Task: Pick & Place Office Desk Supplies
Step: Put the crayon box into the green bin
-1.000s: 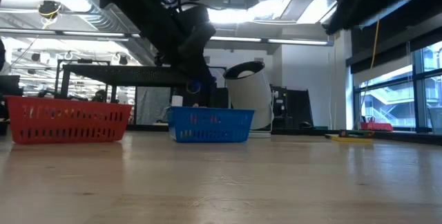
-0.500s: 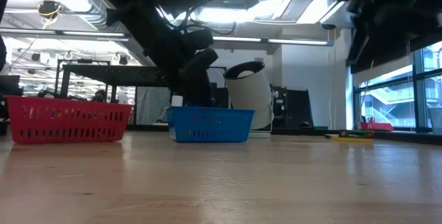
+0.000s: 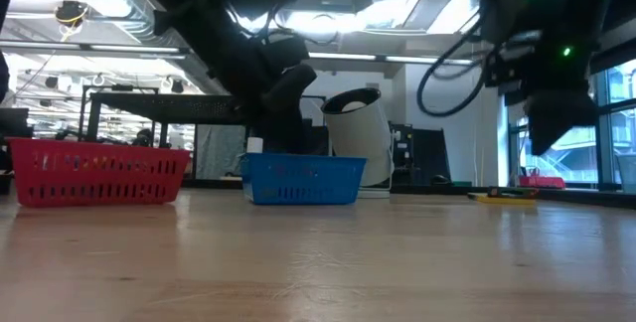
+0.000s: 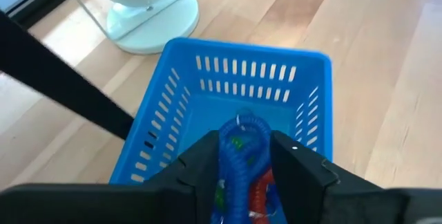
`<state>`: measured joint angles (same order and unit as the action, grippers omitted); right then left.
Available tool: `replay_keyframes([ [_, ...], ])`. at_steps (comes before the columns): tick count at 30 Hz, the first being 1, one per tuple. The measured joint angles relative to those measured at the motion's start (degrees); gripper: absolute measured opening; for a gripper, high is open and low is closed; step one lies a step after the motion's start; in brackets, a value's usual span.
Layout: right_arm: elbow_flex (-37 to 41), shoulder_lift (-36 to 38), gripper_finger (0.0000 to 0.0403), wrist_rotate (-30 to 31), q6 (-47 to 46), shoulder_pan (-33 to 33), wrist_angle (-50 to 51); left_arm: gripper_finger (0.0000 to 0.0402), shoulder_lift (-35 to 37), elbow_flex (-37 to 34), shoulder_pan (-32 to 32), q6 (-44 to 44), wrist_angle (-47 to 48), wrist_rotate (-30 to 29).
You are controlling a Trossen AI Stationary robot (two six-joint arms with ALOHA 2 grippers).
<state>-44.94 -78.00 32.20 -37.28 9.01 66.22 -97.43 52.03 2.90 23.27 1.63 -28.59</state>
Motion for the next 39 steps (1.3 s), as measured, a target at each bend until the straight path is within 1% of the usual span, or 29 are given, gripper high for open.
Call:
replay_keyframes([
  [5,2.7,0.0,0.0201,-3.5,6.8,-6.9,-7.5,0.0129,1.8,0.0,0.0,0.0,-1.9,0.0],
  [8,3.2,0.0,0.0193,-3.6,10.9,-11.3,-11.2,0.0129,3.7,0.0,0.5,0.0,-1.9,0.1],
  [13,4.1,0.0,0.0190,-6.4,16.2,-17.8,-17.0,0.0129,7.1,0.0,2.4,0.0,-2.0,0.1],
  [18,5.0,0.0,0.0190,-10.6,17.0,-23.0,-21.1,0.0129,9.6,0.0,4.8,0.0,-3.4,0.1],
  [20,5.0,0.0,0.0190,-11.1,17.0,-24.5,-21.7,0.0129,10.3,0.0,5.6,0.0,-3.9,0.1],
  [25,5.0,0.0,0.0190,-12.1,17.1,-26.8,-22.9,0.0129,10.8,0.0,7.2,-2.3,-5.2,-0.4],
  [29,5.0,-0.6,0.0190,-13.7,17.1,-27.4,-23.9,0.0129,10.8,0.0,7.7,-2.9,-6.1,-0.4],
  [39,5.0,-8.0,0.0190,-8.9,18.5,-27.7,-26.7,0.0130,10.8,0.0,7.7,-3.0,-6.2,-0.3],
])
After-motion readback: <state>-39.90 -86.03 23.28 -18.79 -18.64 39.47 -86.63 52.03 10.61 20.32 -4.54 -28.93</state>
